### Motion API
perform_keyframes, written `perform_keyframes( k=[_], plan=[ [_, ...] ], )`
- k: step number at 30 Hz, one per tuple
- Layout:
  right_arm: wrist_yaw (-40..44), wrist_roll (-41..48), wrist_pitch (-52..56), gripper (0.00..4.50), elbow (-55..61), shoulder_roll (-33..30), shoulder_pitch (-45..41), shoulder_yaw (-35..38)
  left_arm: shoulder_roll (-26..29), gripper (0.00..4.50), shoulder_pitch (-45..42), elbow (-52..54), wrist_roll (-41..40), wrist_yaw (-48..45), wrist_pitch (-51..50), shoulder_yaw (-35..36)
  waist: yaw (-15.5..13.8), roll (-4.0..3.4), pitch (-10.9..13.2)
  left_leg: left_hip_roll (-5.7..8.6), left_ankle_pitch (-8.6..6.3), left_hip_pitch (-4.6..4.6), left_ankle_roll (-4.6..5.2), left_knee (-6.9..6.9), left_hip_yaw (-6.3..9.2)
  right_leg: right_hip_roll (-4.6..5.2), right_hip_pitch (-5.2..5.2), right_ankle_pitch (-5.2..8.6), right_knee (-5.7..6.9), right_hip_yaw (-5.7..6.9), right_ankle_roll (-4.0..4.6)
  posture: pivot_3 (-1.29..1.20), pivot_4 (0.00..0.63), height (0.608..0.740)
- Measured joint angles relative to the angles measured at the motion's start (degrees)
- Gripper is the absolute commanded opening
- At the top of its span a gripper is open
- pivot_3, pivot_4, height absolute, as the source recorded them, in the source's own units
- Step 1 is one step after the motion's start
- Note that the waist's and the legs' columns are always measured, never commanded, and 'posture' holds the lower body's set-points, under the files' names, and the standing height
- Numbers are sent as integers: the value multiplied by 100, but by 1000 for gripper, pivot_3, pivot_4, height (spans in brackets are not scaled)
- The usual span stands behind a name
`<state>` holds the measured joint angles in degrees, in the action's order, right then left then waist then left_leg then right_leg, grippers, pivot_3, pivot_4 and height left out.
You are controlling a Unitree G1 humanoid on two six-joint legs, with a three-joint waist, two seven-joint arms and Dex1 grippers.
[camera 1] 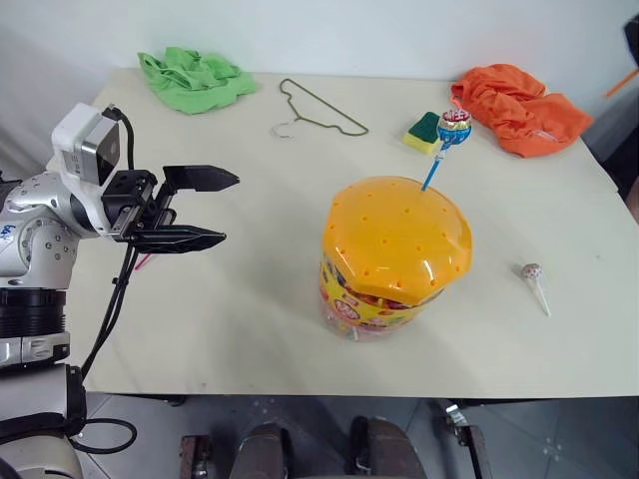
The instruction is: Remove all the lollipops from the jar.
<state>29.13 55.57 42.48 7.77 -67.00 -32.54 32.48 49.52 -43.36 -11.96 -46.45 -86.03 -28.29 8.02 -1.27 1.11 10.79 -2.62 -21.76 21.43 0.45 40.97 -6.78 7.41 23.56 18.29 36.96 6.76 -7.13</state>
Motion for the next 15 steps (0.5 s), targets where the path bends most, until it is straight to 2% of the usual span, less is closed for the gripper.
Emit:
perform_keyframes(
  k=[3, 7, 10, 15],
  plan=[
    [-99, -968, 256, 28, -1188, -50, 22, -1041, -1, 4500, 19, 20, -1, 1, 0, 18, 37, 8, -5, -4, 0, -1, 0, 0, -2, -2, 1, 0, 0, -1, 0, 0, 150, 740],
    [-81, -1972, 260, 28, -2643, 803, -472, -2312, 8, 4500, 75, 58, -2, 2, -1, 54, 157, -23, 13, -2, 0, 10, -1, -7, -9, -2, 19, 0, 3, -5, 0, 0, 150, 740],
    [-49, -2561, 126, 28, -3765, 1384, -1227, -2777, 20, 4500, 124, 123, -6, 3, -18, 88, 234, -54, 26, -1, 1, 14, -1, -18, -12, -2, 32, 1, 4, -5, 1, 0, 150, 740],
    [-78, -3418, -507, 28, -5620, 1970, -2204, -2971, 60, 4500, 239, 263, -13, 6, -59, 215, 328, -54, 26, 0, 1, 14, -1, -26, -10, 0, 33, 1, 3, -2, 2, 0, 150, 740]
  ],
)
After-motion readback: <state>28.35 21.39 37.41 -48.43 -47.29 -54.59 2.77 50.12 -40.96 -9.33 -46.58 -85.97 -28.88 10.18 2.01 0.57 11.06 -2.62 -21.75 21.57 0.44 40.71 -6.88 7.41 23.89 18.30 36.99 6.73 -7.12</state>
